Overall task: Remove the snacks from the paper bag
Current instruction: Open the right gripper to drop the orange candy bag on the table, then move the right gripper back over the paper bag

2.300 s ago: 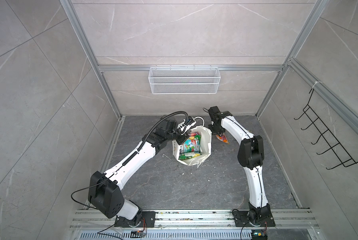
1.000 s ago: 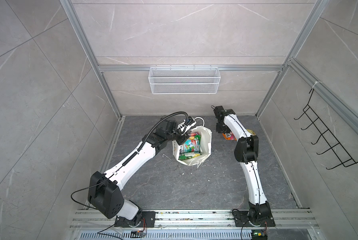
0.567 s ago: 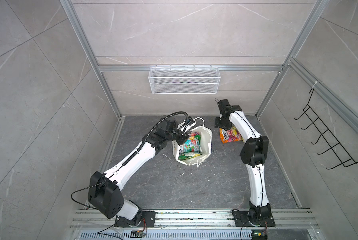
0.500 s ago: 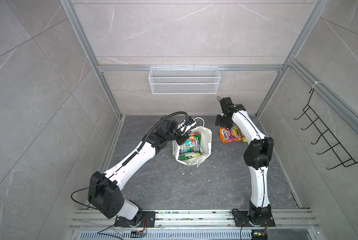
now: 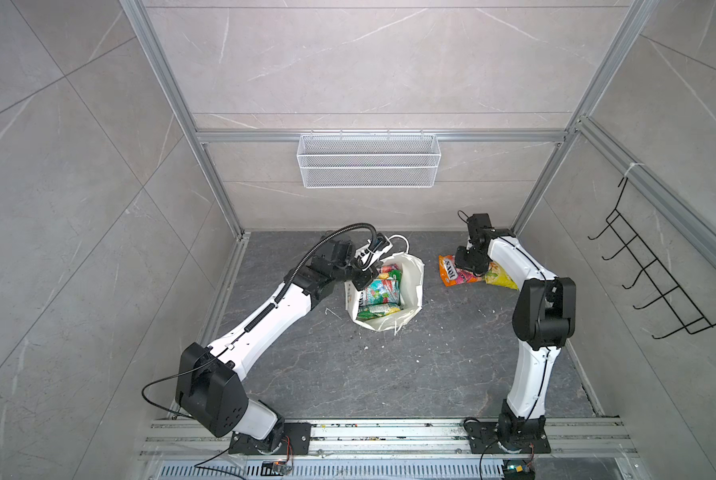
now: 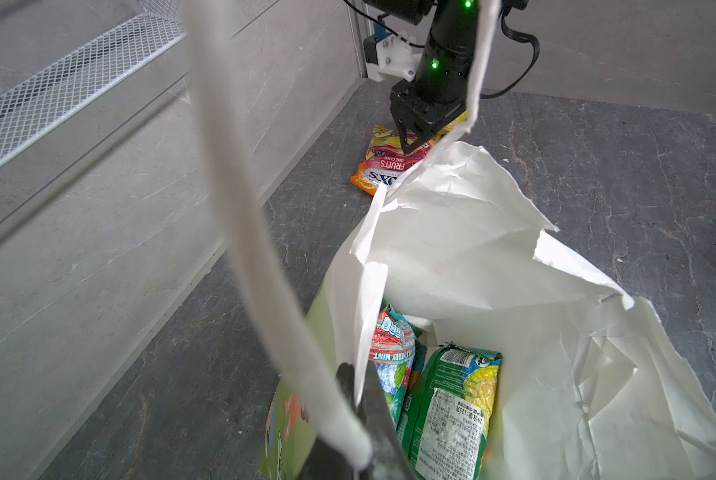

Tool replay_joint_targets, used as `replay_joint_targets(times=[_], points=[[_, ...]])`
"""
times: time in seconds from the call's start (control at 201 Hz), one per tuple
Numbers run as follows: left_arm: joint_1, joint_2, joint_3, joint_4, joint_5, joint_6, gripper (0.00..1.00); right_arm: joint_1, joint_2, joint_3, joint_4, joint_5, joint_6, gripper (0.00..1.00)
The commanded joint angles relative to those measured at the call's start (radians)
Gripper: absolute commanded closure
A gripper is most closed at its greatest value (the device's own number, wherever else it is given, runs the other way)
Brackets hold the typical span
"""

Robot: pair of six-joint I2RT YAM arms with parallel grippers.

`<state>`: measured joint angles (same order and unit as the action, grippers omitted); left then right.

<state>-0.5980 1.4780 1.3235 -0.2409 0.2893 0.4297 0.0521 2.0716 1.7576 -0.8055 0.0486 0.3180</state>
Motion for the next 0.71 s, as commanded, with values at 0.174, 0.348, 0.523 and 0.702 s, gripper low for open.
replay_joint_targets(times=[0.174,0.348,0.523,0.702], points=[[-0.012,-0.015,0.028,0.052,0.042,-0.007,1.0,-0.084,0.067,0.006,0.001,0.044,-0.037,0.57],[-0.012,-0.013,0.031,0.05,0.04,-0.006,1.0,-0.116,0.115,0.024,-0.006,0.046,-0.047,0.57],[-0.011,-0.015,0.035,0.044,0.036,-0.004,1.0,-0.125,0.122,0.037,-0.011,0.051,-0.06,0.57],[-0.012,-0.007,0.042,0.045,0.045,-0.003,1.0,-0.126,0.086,0.047,-0.02,-0.061,-0.064,0.56]])
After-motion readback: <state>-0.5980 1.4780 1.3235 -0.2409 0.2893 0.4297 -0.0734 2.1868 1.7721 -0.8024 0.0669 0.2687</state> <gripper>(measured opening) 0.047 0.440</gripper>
